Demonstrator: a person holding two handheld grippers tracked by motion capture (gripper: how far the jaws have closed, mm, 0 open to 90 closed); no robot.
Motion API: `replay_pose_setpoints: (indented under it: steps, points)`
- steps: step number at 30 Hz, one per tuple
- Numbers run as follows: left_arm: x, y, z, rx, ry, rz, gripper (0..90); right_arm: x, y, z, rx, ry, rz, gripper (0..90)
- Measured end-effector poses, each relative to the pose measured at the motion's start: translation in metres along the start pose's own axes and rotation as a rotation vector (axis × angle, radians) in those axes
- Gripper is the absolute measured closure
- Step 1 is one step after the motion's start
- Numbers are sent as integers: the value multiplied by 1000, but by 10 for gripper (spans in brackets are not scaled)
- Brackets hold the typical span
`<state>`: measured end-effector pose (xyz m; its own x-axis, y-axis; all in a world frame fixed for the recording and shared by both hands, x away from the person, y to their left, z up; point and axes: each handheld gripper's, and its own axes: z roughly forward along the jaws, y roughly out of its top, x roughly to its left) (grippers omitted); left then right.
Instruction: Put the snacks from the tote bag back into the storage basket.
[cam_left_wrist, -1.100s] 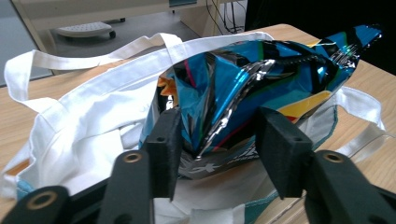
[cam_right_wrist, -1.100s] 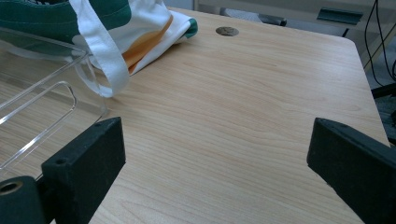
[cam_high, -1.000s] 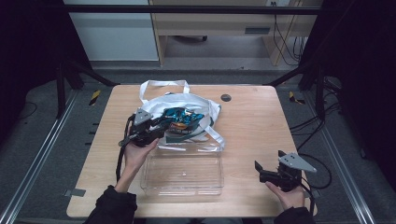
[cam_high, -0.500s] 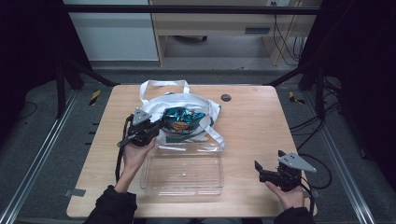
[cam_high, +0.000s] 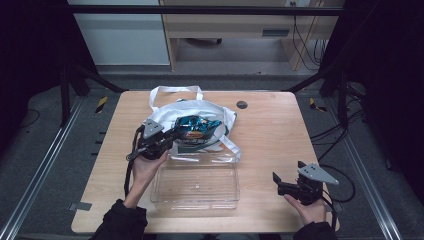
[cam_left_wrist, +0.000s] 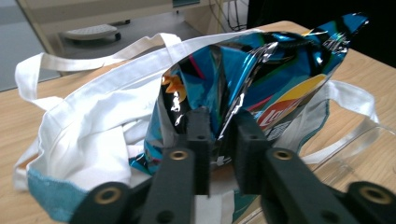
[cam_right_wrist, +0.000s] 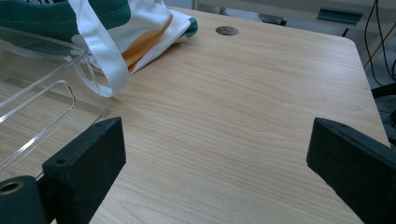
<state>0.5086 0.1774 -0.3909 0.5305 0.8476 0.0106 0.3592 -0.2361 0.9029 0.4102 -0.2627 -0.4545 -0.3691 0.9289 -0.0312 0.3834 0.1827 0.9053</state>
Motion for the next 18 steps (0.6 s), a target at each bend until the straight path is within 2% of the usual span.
replay_pose_setpoints:
  steps: [4, 7, 9, 13, 18]
  points:
    - [0, 4, 3, -4, 6, 39, 568, 0, 0, 1, 3, -2, 0, 49]
    - [0, 6, 5, 15, 8, 54, 516, 0, 0, 1, 3, -2, -1, 49]
    - [3, 7, 7, 16, -3, 45, 515, 0, 0, 1, 4, -2, -2, 49]
    - [7, 8, 11, 17, -32, 8, 557, 0, 0, 2, 5, -1, -3, 49]
    - [6, 10, 13, 40, -17, 11, 717, 0, 0, 2, 5, -2, -3, 49]
